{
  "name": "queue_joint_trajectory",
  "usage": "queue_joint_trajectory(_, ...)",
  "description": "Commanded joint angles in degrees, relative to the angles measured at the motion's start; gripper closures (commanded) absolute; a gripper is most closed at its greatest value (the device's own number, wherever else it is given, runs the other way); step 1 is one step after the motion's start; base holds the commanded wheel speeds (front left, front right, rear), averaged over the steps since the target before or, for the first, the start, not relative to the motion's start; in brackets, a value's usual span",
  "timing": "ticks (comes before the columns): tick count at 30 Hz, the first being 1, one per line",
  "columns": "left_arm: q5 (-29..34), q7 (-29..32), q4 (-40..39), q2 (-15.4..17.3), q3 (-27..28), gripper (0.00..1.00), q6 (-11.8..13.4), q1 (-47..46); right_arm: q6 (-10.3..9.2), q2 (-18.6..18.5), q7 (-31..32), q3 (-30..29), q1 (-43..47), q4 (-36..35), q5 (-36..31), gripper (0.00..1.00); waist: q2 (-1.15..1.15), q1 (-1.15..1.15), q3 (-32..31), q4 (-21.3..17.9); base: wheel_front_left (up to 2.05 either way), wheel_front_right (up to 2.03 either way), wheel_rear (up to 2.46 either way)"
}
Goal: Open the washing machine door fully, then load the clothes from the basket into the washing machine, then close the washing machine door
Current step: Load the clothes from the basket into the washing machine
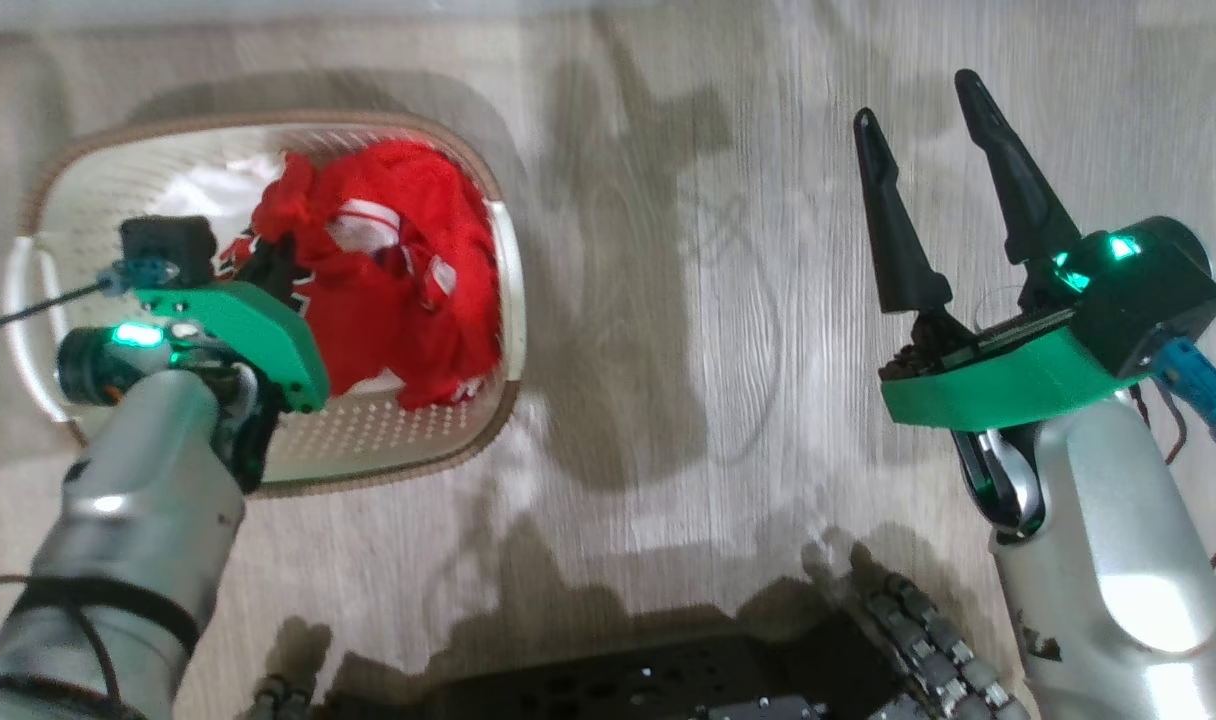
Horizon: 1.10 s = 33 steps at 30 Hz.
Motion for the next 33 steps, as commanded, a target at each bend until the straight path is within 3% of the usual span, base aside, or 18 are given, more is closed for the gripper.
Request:
queue_joint_trajectory(1,0.8,-0.7,-2.1,1.8,1.8,1.00,0.8,2.3,-0.01,0.4,-0.2,1.0,2.2,-1.3,0.0,0.00,0.00,0.00,-2.8,1.5,0.00,0.00,0.00)
queue_joint_trajectory(11,8.0,-0.7,-24.3,2.6,10.8,1.00,5.9,12.8,-0.01,0.4,1.0,-1.3,4.2,0.7,-0.3,0.00,0.00,0.00,-11.3,4.3,0.00,0.00,0.00)
queue_joint_trajectory(23,16.1,-0.7,-48.5,3.7,19.2,1.00,9.4,24.2,-0.01,0.4,2.1,-3.9,7.0,2.9,0.1,0.00,0.00,0.00,-21.6,5.0,0.00,0.00,0.00)
queue_joint_trajectory(33,21.2,-0.7,-61.1,5.0,22.4,1.00,11.6,30.8,-0.01,0.4,3.2,-3.9,9.6,4.9,1.0,0.00,0.00,0.00,-29.0,4.5,0.00,0.00,0.00)
